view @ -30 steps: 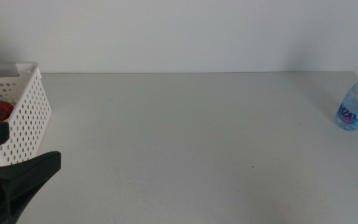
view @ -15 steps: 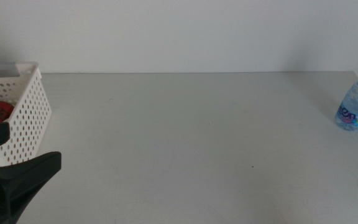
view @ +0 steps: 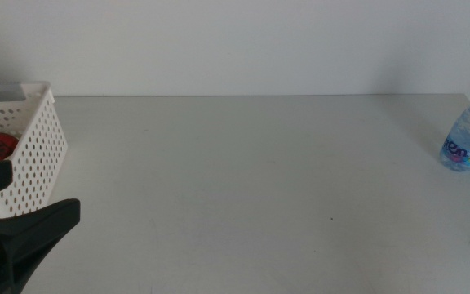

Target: Use arms to grab the bottles and put them into the dustbin to the left of the table.

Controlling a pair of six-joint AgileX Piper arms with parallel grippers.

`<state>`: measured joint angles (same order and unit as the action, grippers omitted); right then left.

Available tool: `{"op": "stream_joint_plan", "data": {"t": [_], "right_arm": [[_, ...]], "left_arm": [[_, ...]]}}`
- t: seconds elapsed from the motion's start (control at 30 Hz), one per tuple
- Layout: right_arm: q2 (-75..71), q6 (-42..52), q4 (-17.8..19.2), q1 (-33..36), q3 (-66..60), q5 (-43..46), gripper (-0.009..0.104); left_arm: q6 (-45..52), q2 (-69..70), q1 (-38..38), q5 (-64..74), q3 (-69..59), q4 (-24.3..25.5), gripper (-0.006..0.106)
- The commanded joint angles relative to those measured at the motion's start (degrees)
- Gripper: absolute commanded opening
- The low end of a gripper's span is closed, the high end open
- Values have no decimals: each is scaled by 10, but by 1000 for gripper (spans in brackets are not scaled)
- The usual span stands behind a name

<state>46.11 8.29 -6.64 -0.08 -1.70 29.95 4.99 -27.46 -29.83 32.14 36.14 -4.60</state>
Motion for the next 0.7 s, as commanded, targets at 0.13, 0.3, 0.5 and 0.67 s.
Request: {"op": "stream_joint_plan", "data": {"t": [0.13,0.3,0.5,0.67], "right_arm": [[110,2,-13,1,6,154,68],[197,2,-11,1,6,243,68],[296,-16,-8,1,8,377,68],[365,-8,-45,1,41,464,68]], "left_arm": [[-9,-3,-4,-41,15,-5,94],[-9,-3,-4,-41,15,-4,94],[-9,-3,-4,-41,15,-4,94],[-9,-3,-4,-41,15,-4,94]]}}
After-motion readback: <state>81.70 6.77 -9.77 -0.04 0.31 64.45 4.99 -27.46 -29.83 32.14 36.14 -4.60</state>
